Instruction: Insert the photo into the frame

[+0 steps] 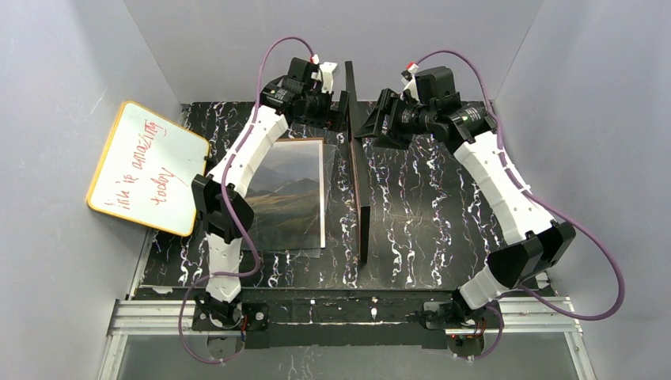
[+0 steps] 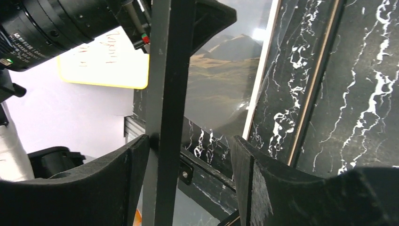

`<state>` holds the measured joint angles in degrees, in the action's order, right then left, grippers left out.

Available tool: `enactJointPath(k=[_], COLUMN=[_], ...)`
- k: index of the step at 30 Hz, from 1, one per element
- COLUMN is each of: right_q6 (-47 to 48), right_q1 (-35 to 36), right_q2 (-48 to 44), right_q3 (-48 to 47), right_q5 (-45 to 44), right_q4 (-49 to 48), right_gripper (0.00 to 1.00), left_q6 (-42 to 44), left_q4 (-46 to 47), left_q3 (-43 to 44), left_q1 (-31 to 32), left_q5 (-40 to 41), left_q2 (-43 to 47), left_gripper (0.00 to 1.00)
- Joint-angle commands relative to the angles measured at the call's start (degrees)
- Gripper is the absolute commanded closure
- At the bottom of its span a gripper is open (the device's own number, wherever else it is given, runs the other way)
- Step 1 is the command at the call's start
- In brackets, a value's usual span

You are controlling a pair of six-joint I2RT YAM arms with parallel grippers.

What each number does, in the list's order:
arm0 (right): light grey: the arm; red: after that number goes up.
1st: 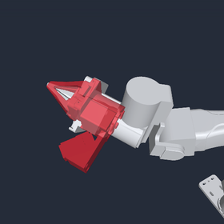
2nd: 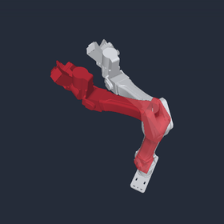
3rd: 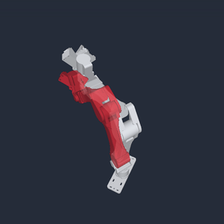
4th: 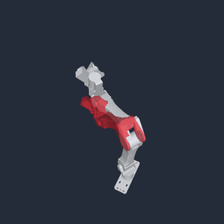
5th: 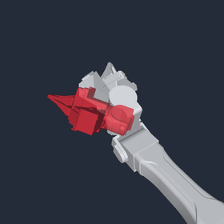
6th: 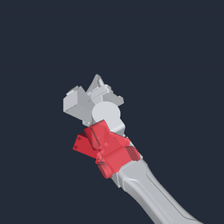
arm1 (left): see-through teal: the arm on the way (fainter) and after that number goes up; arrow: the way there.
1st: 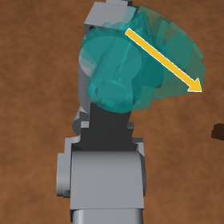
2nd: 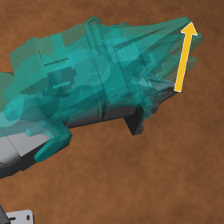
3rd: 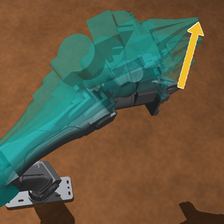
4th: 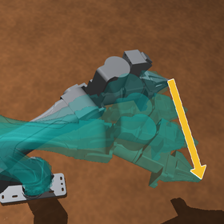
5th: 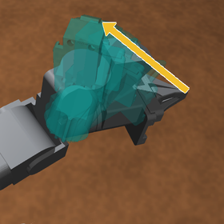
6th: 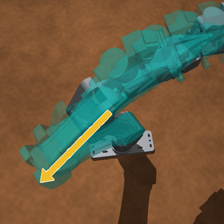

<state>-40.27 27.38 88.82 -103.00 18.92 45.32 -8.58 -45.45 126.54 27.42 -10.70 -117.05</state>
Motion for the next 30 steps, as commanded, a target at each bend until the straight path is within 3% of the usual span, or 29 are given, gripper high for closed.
enactJointPath(k=[1, 12, 17, 30], right_q6=[4.44, 5.16, 7.15, 14.27], right_q1=[-0.22, -0.17, -0.22, -0.17], right_q2=[0.92, 2.04, 2.56, -2.24], right_q3=[-4.39, -8.44, -11.04, -4.63], right_q5=[-0.67, -1.44, -7.31, -27.43], right_q4=[4.83, 6.86, 11.00, 15.99], right_gripper=[0.29, 0.33, 0.38, 0.69], left_q6=[1.42, 2.16, 2.86, 10.72], left_q4=[-0.60, -0.73, -1.36, -1.39], left_q3=[3.93, 7.76, 7.05, -7.76], left_q1=[1.84, 4.02, 4.13, 3.02], left_q5=[1.20, 2.29, 3.68, 9.85], left_q2=[-1.15, -4.00, -3.62, 1.74], left_gripper=[0.02, 0.02, 0.02, 0.02])
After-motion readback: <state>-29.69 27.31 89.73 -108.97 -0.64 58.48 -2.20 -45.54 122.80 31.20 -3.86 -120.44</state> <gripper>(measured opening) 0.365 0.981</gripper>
